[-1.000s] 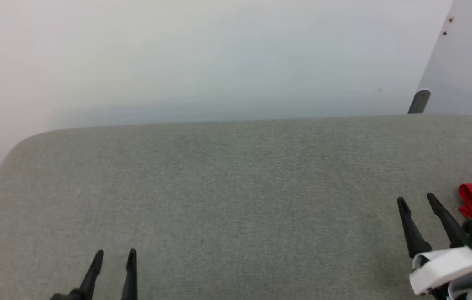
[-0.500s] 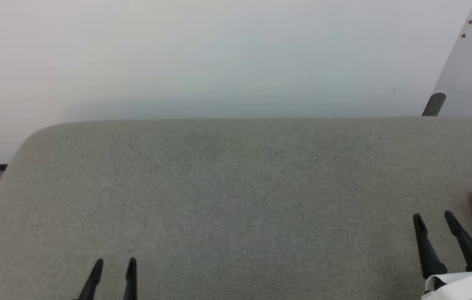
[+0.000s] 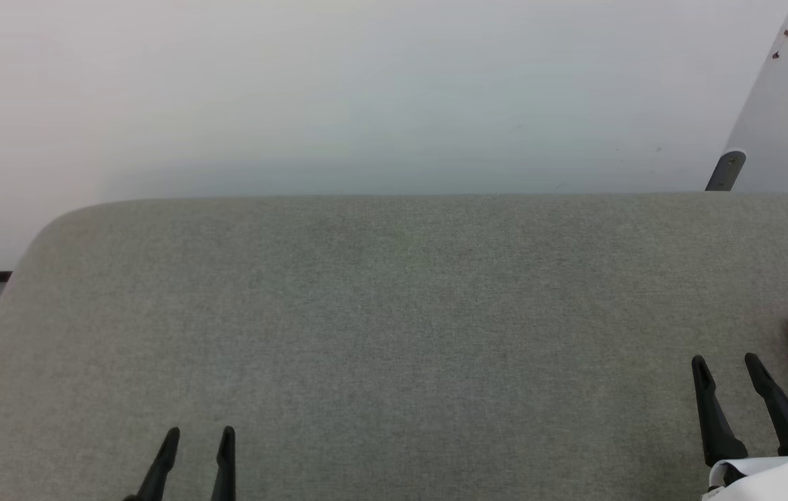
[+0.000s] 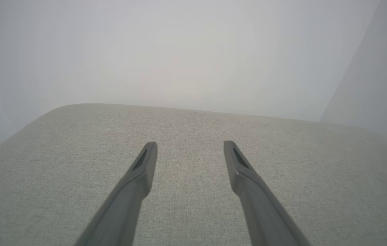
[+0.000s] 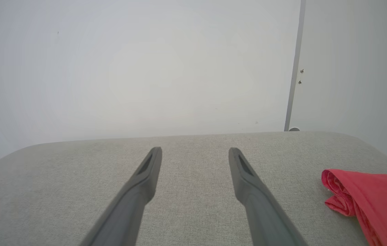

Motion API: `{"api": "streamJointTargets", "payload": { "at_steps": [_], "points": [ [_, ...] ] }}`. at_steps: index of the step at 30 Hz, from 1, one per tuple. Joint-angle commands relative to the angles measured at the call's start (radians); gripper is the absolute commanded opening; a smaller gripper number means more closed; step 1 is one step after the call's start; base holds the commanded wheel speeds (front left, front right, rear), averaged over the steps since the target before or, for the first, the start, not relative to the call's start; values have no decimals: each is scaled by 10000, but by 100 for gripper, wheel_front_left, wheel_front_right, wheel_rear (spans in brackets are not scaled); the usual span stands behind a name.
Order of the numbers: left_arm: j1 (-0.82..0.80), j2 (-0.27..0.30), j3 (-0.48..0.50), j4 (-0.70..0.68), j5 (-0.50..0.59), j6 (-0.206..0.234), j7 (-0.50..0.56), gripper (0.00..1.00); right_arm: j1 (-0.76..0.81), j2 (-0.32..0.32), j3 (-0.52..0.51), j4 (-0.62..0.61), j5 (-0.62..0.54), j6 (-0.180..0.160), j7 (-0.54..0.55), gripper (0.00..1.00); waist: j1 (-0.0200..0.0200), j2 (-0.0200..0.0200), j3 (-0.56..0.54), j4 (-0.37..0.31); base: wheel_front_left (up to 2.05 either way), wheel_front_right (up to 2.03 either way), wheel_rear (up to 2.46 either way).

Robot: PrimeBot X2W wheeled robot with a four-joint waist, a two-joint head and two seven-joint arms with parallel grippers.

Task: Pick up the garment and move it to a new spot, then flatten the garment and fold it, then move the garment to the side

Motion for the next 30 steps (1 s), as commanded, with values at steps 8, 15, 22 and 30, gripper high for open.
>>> {"api": "streamJointTargets", "payload": {
  "at_steps": [8,15,22,30],
  "points": [
    [-116,-30,63,32,-106,-25,4,100,111,174,-69,-15,51,-11,-69,100,0,0,-21,9,0,0,0],
    [-158,-9,116,-25,-226,-27,4,100,55,336,46,12,80,-11,-113,100,0,0,-16,-19,0,0,0],
    [4,-147,61,347,-526,6,68,0,127,478,40,402,409,0,52,0,0,0,-4,-30,0,0,0],
    [-304,-141,88,506,-1883,11,385,0,-29,589,-89,498,1607,-1,348,0,0,0,23,-43,0,0,0]
  ]
}}
